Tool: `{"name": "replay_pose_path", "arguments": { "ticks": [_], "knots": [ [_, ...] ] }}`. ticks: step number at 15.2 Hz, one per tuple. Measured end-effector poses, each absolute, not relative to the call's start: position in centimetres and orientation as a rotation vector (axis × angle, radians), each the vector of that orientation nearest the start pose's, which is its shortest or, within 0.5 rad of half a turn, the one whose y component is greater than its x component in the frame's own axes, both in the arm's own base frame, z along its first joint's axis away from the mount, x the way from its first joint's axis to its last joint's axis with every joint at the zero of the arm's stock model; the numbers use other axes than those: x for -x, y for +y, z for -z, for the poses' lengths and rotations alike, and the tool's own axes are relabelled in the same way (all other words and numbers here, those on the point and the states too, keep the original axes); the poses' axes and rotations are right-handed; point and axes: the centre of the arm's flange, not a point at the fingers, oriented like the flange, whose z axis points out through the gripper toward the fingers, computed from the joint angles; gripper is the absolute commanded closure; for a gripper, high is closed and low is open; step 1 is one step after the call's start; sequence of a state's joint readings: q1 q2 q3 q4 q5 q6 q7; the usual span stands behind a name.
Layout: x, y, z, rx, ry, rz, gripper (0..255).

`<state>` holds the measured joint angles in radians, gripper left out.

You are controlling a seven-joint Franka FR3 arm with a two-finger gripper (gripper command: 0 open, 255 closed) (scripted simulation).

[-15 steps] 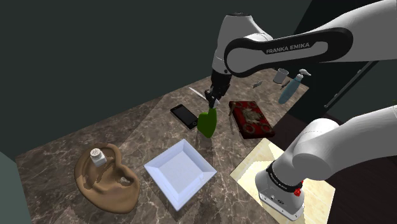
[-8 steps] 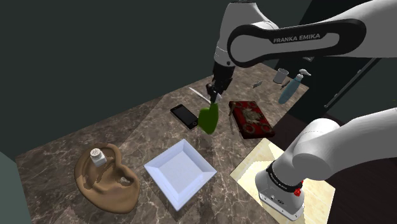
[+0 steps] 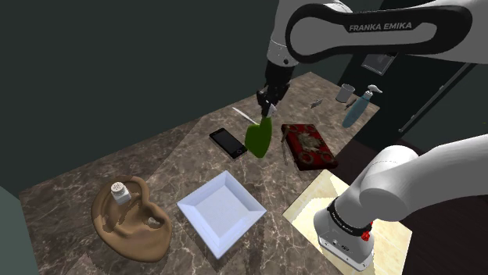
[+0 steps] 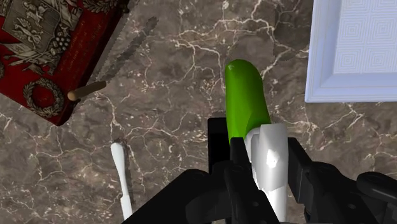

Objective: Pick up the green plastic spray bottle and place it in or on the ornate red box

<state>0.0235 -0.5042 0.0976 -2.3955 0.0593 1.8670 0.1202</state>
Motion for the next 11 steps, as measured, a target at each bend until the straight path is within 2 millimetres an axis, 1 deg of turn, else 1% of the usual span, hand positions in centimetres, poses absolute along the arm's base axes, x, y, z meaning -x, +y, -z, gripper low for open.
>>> {"name": "replay_pose_path", "arguments": {
  "ticks": [8, 9, 11],
  "knots": [
    [-39.3, 5.7, -53.9, 3.134, 0.047, -0.042, 255],
    [-39.1, 5.1, -54.4, 3.135, 0.047, -0.042, 255],
    [-38.3, 3.3, -55.4, 3.135, 0.048, -0.041, 255]
  ]
}}
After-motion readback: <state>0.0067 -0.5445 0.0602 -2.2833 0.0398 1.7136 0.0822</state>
